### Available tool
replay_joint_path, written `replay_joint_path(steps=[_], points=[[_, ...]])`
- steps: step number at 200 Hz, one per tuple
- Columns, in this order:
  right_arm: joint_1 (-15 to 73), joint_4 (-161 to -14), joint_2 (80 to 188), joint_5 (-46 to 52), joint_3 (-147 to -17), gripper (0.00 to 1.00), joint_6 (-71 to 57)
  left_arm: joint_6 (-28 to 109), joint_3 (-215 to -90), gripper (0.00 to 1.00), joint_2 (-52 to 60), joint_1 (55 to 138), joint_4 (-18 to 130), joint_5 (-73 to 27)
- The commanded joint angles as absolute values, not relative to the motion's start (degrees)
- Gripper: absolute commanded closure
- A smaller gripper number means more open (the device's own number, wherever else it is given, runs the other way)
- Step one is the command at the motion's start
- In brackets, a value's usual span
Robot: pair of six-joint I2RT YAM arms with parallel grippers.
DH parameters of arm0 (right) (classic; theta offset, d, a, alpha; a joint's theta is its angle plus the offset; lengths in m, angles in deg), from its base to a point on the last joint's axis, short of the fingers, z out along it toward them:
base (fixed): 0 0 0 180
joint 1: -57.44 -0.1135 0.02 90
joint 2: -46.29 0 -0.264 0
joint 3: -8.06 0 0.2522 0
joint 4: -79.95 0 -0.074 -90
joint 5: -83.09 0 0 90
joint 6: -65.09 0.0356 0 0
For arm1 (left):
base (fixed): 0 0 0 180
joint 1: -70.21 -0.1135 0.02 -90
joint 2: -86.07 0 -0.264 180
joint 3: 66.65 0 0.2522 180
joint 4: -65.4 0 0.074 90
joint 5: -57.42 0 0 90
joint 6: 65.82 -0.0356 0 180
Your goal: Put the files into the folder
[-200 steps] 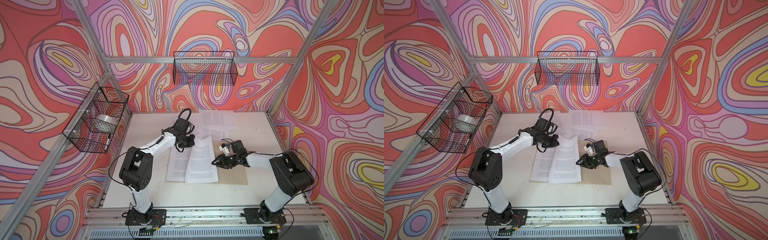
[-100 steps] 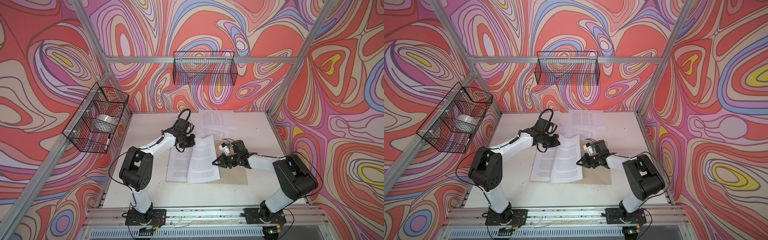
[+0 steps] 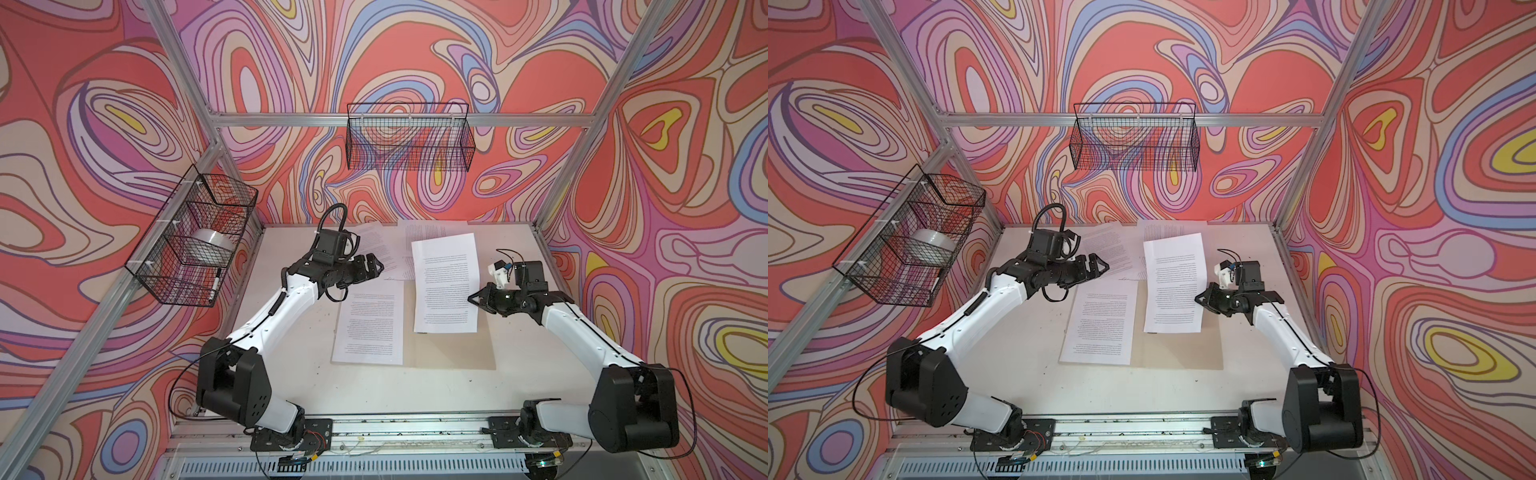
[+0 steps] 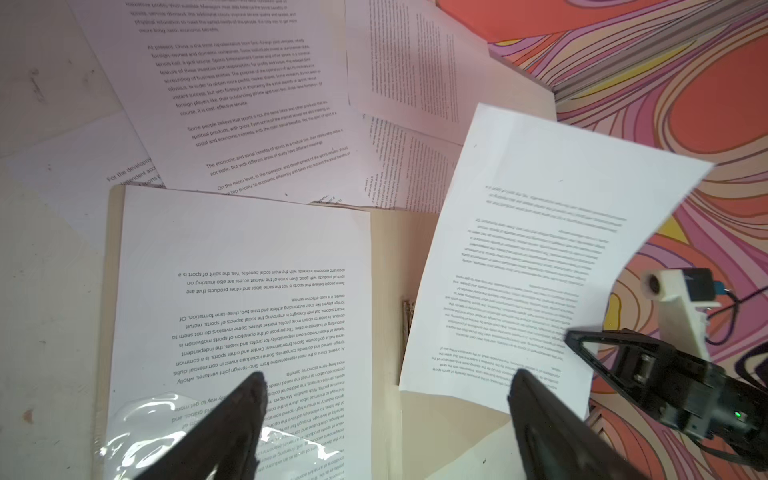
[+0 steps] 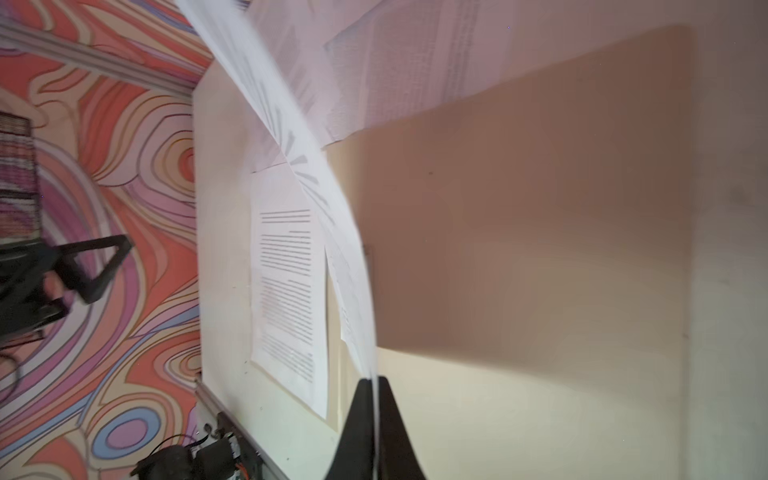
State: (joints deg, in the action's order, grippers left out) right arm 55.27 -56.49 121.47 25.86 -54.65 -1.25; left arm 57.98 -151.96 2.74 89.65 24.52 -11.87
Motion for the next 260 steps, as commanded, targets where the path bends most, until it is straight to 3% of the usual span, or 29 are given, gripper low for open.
replay_joint_path(steps=[1,58,143,201,260], points=[[55.07,-45.26,123.28,18.47,-55.79,1.0,-7.06,55.92,-150.52,0.03,6.35,88.87,18.71,-11.93],[52.55,-36.1,127.86,4.77,-62.52,1.0,-8.9,52.52,-148.19,0.02,13.03,88.1,15.31,-9.5],[44.71,-35.23,134.51,11.28,-65.62,1.0,-13.83,49.22,-143.02,0.01,13.97,87.44,17.5,-6.75],[42.25,-28.33,132.41,-0.41,-72.32,1.0,-10.3,49.54,-142.18,0.0,14.0,87.14,18.18,-5.23],[42.24,-28.73,126.94,13.43,-78.92,1.0,-7.23,50.71,-141.99,0.0,12.67,85.37,19.12,-2.63]])
